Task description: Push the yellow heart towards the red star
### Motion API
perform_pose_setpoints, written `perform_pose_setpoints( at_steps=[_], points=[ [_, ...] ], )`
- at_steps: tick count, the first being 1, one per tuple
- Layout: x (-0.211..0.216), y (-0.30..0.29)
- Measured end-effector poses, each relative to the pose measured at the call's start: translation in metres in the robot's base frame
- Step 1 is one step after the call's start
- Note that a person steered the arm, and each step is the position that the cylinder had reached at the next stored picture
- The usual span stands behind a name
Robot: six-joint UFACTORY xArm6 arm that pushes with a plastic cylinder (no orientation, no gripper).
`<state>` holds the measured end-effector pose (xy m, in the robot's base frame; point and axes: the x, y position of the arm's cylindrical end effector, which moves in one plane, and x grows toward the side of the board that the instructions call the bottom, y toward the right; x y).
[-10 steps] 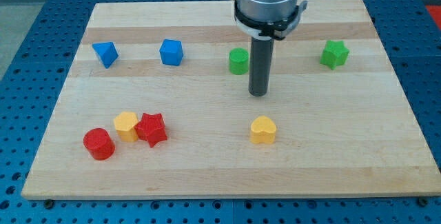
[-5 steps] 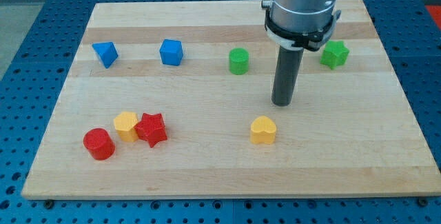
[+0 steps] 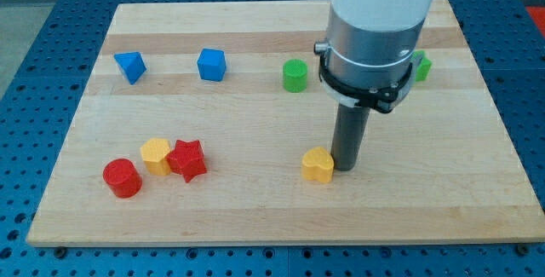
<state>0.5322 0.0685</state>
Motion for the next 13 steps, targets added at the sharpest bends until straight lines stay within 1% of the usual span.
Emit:
perform_pose_setpoints(
  at_steps=[2, 4, 6, 10, 13],
  points=[
    [0.009, -0.024],
    [0.010, -0.037],
    [0.010, -0.044],
    [0.033, -0.046],
    [0.035, -0.050]
  ],
)
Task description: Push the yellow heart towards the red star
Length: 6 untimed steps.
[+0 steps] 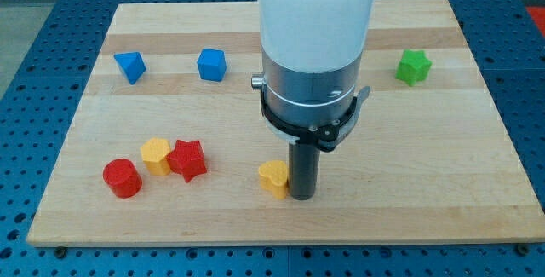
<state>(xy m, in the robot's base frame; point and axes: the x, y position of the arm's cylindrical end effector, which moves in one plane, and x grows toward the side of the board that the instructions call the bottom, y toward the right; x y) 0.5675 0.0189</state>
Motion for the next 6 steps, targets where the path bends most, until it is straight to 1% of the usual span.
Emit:
perform_pose_setpoints(
  at_steps=[2, 4, 5, 6],
  points=[
    [-0.006, 0.004],
    [-0.029, 0.029],
    [-0.030, 0.027],
    [-0.030, 0.011]
  ],
)
